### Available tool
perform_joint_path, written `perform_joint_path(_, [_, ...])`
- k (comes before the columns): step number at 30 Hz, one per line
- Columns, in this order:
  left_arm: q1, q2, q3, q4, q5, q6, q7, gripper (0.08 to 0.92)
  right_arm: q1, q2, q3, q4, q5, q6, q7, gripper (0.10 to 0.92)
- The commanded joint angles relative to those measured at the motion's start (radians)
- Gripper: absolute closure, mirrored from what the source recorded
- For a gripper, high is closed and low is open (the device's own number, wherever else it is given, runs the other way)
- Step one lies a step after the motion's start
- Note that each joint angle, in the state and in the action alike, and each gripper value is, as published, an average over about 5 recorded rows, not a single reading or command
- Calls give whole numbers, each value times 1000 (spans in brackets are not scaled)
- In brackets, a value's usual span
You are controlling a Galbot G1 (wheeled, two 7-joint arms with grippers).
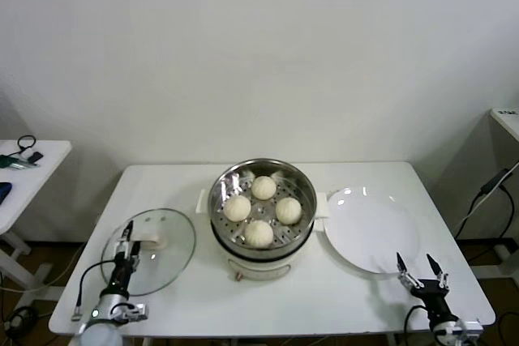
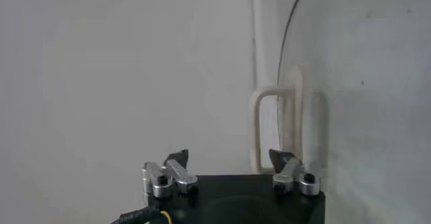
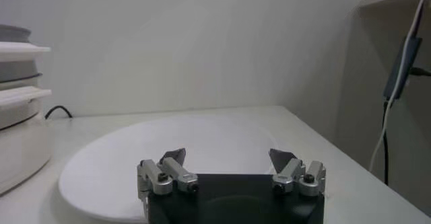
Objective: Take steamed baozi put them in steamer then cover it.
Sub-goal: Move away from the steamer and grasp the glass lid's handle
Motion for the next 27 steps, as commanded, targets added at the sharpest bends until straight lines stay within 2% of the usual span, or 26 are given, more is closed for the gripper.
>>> perform_joint_path(1, [-40,3,4,41,16,14,-2,285,-5,9,-1,0,-7,3,1,203])
perform_joint_path(20, [-33,-9,18,61,67,2,-18,828,14,21,-2,11,-21,-7,12,203])
perform_joint_path(23, [-32,-6,17,65,67,4,-26,858,18,24,-2,17,-25,-11,13,203])
perform_joint_path(27, [-27,-4,17,57,62,7,-28,858,19,24,-1,32,-42,-32,19,203])
